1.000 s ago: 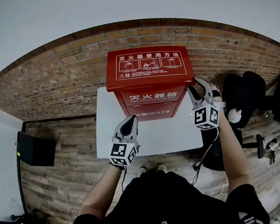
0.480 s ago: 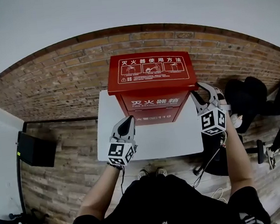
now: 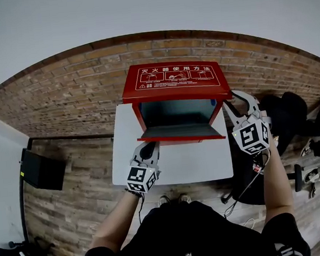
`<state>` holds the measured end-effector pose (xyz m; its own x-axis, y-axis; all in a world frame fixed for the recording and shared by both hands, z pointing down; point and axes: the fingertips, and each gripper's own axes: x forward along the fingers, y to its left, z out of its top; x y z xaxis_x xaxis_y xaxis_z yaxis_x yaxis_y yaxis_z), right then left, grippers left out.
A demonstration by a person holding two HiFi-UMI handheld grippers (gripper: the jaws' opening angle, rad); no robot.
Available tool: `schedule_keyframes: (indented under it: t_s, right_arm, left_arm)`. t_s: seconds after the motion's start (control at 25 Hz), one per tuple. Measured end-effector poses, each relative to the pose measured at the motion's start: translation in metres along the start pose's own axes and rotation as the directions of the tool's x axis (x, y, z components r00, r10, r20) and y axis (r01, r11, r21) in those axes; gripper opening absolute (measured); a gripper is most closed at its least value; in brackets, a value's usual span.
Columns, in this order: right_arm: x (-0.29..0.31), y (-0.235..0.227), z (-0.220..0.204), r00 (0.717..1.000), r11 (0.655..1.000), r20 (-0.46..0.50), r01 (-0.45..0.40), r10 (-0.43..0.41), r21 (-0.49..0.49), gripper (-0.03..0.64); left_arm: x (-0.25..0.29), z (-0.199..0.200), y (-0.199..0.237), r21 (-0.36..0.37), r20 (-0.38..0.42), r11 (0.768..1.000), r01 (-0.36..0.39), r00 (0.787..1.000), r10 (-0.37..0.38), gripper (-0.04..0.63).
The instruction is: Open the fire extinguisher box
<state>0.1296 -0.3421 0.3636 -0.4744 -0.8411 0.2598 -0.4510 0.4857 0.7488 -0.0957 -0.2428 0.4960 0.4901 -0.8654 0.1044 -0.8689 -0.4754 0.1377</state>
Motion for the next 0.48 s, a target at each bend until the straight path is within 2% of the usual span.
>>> schedule_keyframes:
  t_s: [0.16, 0.28, 0.48]
  right_arm:
    - [0.001, -0.019, 0.010, 0.999, 0.999, 0.040, 0.011, -0.013, 0.039, 0.153]
    - [0.003, -0.031, 0.014, 0.997, 0.997, 0.067, 0.022, -0.027, 0.067, 0.152]
    - [0.009, -0.056, 0.024, 0.991, 0.989, 0.123, 0.040, -0.057, 0.139, 0.152]
  left_arm:
    - [-0.010, -0.022, -0.018, -0.033, -0.022, 0.998, 0.056, 0.998, -0.056, 0.048]
    - [-0.020, -0.040, -0.026, -0.056, -0.046, 0.996, 0.069, 0.996, -0.072, 0.049]
    - [-0.031, -0.069, -0.031, -0.049, -0.078, 0.995, 0.088, 0.993, -0.092, 0.049]
